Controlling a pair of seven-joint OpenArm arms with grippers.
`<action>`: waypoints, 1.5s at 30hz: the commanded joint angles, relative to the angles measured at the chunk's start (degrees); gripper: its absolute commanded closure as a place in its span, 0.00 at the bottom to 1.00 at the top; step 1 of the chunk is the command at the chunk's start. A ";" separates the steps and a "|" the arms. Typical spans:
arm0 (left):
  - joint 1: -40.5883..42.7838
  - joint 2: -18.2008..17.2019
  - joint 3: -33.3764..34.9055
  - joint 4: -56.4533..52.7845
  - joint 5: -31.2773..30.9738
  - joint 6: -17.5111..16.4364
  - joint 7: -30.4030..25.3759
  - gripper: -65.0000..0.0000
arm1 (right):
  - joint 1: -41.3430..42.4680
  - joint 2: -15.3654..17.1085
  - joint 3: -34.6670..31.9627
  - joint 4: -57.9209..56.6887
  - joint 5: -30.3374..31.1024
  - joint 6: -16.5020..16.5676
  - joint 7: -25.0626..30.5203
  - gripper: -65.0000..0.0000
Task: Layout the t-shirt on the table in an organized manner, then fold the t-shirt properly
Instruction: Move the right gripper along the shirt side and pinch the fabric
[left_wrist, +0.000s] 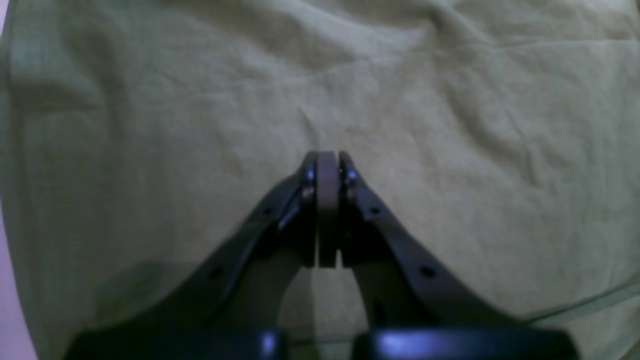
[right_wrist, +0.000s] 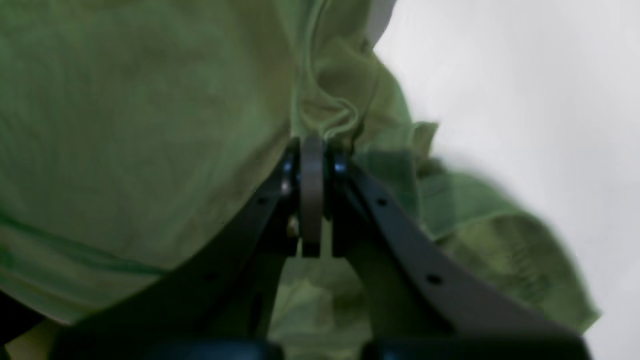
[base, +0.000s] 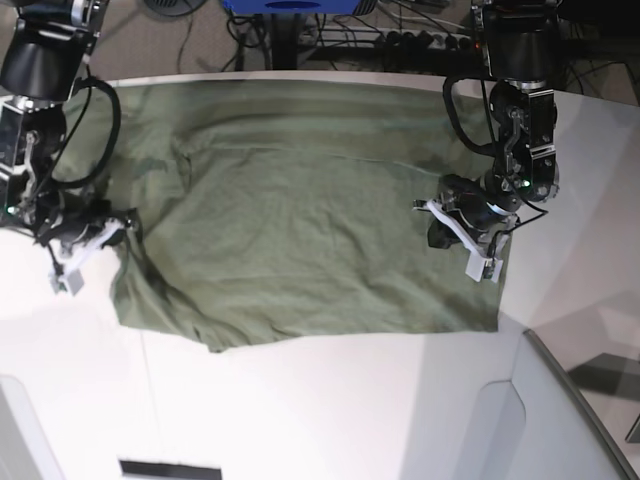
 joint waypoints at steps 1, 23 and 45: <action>-0.85 -0.48 -0.10 0.84 -0.78 -0.17 -1.17 1.00 | 0.67 -0.10 0.14 0.87 0.67 0.23 0.31 1.00; -0.85 -0.65 -0.10 0.84 -0.78 -0.17 -1.17 1.00 | 15.44 1.05 -0.39 -10.82 -9.44 -4.43 0.84 0.46; -0.06 -0.83 -0.10 0.84 -0.78 -0.17 -1.17 1.00 | 22.91 0.96 -0.39 -26.73 -11.03 -4.79 11.03 0.50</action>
